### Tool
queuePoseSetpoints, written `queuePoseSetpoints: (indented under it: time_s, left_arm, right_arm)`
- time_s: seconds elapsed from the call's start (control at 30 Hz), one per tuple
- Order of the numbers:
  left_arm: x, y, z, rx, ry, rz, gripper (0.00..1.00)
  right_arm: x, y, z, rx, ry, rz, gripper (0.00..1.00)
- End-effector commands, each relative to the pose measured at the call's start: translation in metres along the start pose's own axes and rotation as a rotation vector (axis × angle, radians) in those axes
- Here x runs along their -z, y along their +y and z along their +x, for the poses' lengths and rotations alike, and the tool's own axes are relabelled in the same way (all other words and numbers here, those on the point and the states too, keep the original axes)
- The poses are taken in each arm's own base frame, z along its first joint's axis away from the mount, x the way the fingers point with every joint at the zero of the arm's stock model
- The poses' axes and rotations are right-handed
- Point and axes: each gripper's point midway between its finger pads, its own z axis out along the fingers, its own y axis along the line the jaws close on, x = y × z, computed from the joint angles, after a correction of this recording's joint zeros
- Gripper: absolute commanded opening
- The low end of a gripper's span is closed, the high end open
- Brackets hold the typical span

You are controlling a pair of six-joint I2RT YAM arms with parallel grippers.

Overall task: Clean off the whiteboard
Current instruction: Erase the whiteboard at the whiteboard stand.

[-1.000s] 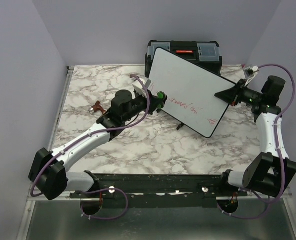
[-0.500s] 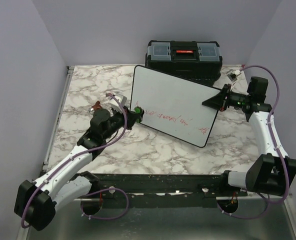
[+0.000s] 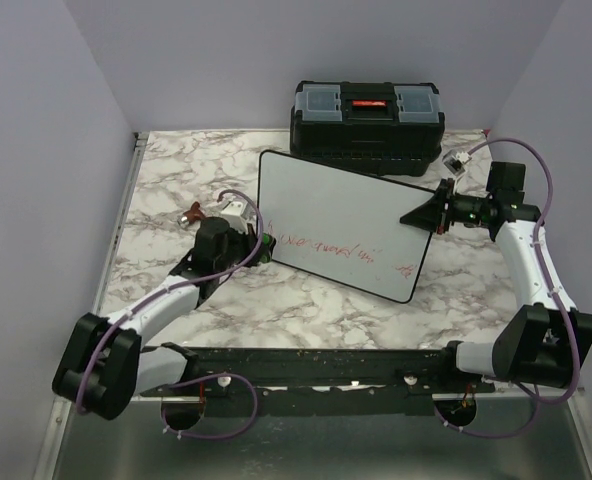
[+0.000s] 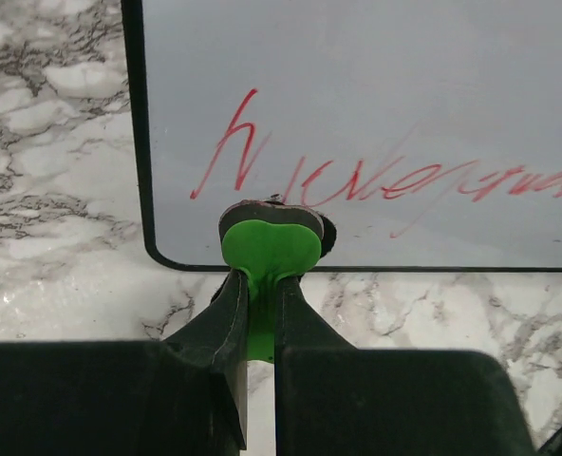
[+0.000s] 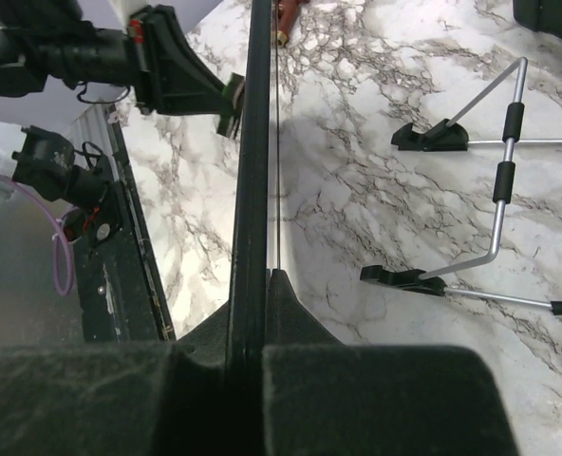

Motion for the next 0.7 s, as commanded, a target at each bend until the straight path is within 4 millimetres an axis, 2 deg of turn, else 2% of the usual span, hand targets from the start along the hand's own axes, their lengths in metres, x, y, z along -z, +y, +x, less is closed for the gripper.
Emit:
queuePoseSetpoints:
  time_s: [0.0,0.23,0.4,0.5,0.67]
  left_arm:
    - [-0.021,0.015,-0.019,-0.005,-0.069,-0.072,0.00]
    - [-0.050,0.021,-0.045,-0.010,-0.182,-0.284,0.00]
    - [-0.067,0.034,-0.066,0.034,-0.250,-0.366,0.00]
    - [-0.069,0.038,-0.079,0.051,-0.277,-0.372,0.00]
    - [-0.065,0.027,-0.101,0.029,-0.333,-0.315,0.00]
  right_arm:
    - [-0.001,-0.002,0.006,0.029,0.029,0.003,0.01]
    - [-0.001,-0.001,0.009,0.021,0.029,-0.003,0.01]
    - [-0.001,0.001,0.011,0.021,0.027,-0.004,0.01]
    - [-0.001,0.001,0.012,0.019,0.028,-0.004,0.01]
    - [-0.001,-0.001,0.015,0.005,0.040,-0.004,0.01]
